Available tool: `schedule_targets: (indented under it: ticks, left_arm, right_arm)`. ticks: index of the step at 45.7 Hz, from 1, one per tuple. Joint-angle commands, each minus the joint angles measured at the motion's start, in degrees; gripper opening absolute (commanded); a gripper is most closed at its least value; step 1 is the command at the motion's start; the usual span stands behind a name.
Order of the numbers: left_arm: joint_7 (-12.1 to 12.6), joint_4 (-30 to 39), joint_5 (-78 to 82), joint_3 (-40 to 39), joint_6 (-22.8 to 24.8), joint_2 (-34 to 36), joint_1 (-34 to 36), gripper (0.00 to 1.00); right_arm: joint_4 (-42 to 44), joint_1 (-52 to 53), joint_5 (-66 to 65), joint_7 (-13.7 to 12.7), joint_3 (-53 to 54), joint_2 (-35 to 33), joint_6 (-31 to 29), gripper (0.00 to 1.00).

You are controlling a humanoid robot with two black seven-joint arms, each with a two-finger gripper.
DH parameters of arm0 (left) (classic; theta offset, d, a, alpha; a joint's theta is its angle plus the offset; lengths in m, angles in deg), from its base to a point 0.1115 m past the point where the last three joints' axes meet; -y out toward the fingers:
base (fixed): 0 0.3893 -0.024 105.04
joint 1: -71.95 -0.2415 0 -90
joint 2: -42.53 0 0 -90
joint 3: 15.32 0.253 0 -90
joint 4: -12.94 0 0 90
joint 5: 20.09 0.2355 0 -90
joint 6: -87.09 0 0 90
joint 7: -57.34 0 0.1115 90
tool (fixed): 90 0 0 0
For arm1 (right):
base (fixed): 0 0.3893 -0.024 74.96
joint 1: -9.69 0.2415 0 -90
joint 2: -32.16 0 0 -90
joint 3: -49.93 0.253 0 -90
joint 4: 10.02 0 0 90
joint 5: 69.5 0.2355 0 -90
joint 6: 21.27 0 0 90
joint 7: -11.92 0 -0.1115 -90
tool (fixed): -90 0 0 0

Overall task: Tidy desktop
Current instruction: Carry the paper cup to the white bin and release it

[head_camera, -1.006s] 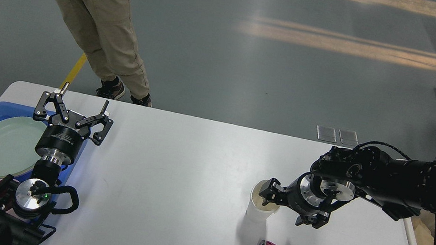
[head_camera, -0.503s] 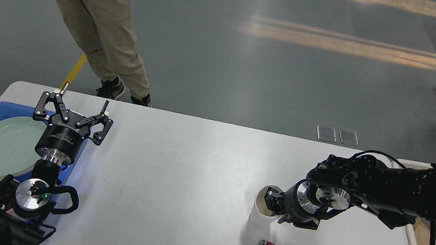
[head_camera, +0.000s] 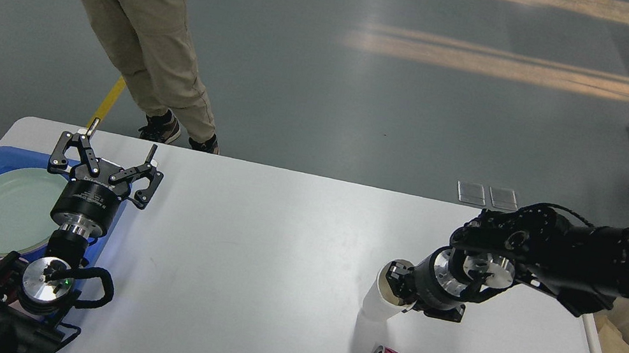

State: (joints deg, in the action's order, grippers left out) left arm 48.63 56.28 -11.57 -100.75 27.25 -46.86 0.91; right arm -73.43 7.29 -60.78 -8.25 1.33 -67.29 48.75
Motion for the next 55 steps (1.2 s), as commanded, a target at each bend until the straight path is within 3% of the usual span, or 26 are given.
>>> schedule_targets:
  ticks: [1, 10, 15, 21, 26, 30, 35, 41, 48, 55]
  left_arm:
    - [0.0, 0.0, 0.0, 0.0, 0.0, 0.0, 0.0, 0.96]
    - [0.0, 0.0, 0.0, 0.0, 0.0, 0.0, -0.1, 0.96]
    - [0.0, 0.0, 0.0, 0.0, 0.0, 0.0, -0.1, 0.96]
    - [0.0, 0.0, 0.0, 0.0, 0.0, 0.0, -0.1, 0.96]
    - [0.0, 0.0, 0.0, 0.0, 0.0, 0.0, -0.1, 0.96]
    - [0.0, 0.0, 0.0, 0.0, 0.0, 0.0, -0.1, 0.96]
    - [0.0, 0.0, 0.0, 0.0, 0.0, 0.0, -0.1, 0.96]
    - [0.0, 0.0, 0.0, 0.0, 0.0, 0.0, -0.1, 0.96]
    - [0.0, 0.0, 0.0, 0.0, 0.0, 0.0, -0.1, 0.96]
    - [0.0, 0.0, 0.0, 0.0, 0.1, 0.0, -0.1, 0.96]
  right_arm:
    - [-10.3, 12.0, 0.1, -3.3, -5.1, -5.1, -5.2, 0.0]
    - [-25.7, 35.5, 0.3, -2.9, -18.5, -6.7, -8.0, 0.0]
    - [-29.7, 44.0, 0.3, -2.7, -21.1, -9.4, -15.1, 0.0]
    - [-33.5, 48.6, 0.3, -0.1, -24.6, -11.4, -17.9, 0.0]
    - [-33.4, 48.6, 0.3, 4.5, -28.5, -11.6, -16.4, 0.0]
    - [-32.3, 48.1, 0.3, 5.3, -33.2, -12.3, -14.5, 0.0]
    - [-27.8, 43.5, -0.7, 5.1, -36.6, -20.1, -12.6, 0.0]
    - [-15.4, 32.3, -3.3, 5.1, -36.2, -28.8, -12.5, 0.0]
    - [0.3, 17.9, -3.7, 5.1, -33.2, -33.0, -11.0, 0.0]
    - [14.4, -2.3, -3.4, 5.1, -22.3, -33.7, -6.9, 0.0]
